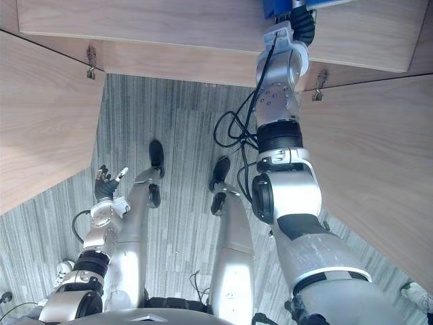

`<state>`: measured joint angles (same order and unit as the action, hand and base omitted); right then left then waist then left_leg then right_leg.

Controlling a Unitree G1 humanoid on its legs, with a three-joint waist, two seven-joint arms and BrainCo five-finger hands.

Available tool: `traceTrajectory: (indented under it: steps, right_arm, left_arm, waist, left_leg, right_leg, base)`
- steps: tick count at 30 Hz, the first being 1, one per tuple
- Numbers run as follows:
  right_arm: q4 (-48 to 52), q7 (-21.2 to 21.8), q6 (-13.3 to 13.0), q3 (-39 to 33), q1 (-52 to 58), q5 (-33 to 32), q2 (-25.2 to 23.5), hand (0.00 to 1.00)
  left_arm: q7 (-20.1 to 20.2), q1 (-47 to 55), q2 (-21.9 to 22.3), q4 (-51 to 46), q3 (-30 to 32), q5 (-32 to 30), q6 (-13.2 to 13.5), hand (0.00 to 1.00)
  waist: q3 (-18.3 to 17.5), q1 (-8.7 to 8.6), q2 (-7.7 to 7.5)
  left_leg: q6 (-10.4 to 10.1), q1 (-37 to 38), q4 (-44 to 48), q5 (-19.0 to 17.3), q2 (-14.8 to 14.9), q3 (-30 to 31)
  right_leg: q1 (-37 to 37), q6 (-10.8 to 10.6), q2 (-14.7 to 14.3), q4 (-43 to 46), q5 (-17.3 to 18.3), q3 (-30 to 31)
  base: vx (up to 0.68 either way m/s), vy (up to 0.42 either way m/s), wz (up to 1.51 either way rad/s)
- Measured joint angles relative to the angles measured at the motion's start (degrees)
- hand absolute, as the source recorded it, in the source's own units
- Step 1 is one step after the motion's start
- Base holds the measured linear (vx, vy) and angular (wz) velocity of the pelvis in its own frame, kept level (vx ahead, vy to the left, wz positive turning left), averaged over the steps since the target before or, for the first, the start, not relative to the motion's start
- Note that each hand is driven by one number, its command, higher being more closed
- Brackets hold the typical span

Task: Walk over to the cabinet, pick up the folder, carry it to the office cabinet, place the folder inside the office cabinet, then close the office cabinet door

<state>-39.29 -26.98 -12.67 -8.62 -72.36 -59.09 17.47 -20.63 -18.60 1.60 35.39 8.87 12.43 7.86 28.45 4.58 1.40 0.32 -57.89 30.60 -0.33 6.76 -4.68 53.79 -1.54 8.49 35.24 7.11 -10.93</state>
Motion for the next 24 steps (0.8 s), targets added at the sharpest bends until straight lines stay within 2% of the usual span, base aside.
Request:
traceTrajectory:
  steps: [10,13,17,19,24]
  right_arm:
    - [0.0,-1.8,0.0,0.6,0.0,1.2,0.0,0.0]
    - [0.0,-1.6,0.5,2.3,0.0,3.5,0.3,0.0]
    - [0.0,0.9,2.1,8.0,-1.0,8.0,2.5,0.0]
    - [-0.4,2.8,3.1,10.8,-2.8,9.8,3.7,0.0]
    - [-3.0,3.9,3.3,14.2,-7.3,10.2,4.8,0.0]
  left_arm:
    - [-0.4,-0.2,0.5,0.2,0.0,0.1,0.0,0.0]
    - [-0.4,-0.2,0.6,0.2,0.0,0.6,0.0,0.0]
    - [-0.2,0.1,0.4,0.2,0.0,0.9,0.1,0.0]
    - [-0.1,0.3,0.1,0.2,-0.1,0.9,0.1,0.0]
    - [1.0,0.6,-0.1,0.2,-0.2,0.9,0.3,0.0]
  waist:
    - [0.0,-0.01,0.05]
    - [-0.2,-0.05,0.38]
    - [-0.8,0.03,1.44]
    - [-0.9,0.04,1.5]
    - [-0.9,0.15,1.5]
  left_leg:
    - [0.0,0.1,0.0,0.1,0.1,-0.2]
    - [0.0,0.1,-0.1,0.2,0.1,-0.4]
    - [0.0,0.2,-1.4,0.9,0.0,-0.8]
    - [-0.2,0.3,-2.1,1.5,0.0,-1.0]
    - [-0.3,0.9,-4.1,2.7,-0.1,-1.0]
  right_leg:
    - [0.0,0.1,0.0,0.0,-0.3,0.2]
    - [0.0,0.1,0.0,-0.2,-0.5,0.3]
    - [0.3,0.0,0.0,-1.0,-1.1,0.5]
    - [0.5,0.1,-0.1,-1.2,-1.3,0.5]
    - [0.6,0.4,-0.1,-1.8,-1.6,0.3]
  base:
    - [0.0,0.0,0.0]
    - [0.0,0.0,0.0]
    - [0.0,0.0,0.0]
    - [0.0,0.0,0.0]
    - [0.0,-0.013,0.02]
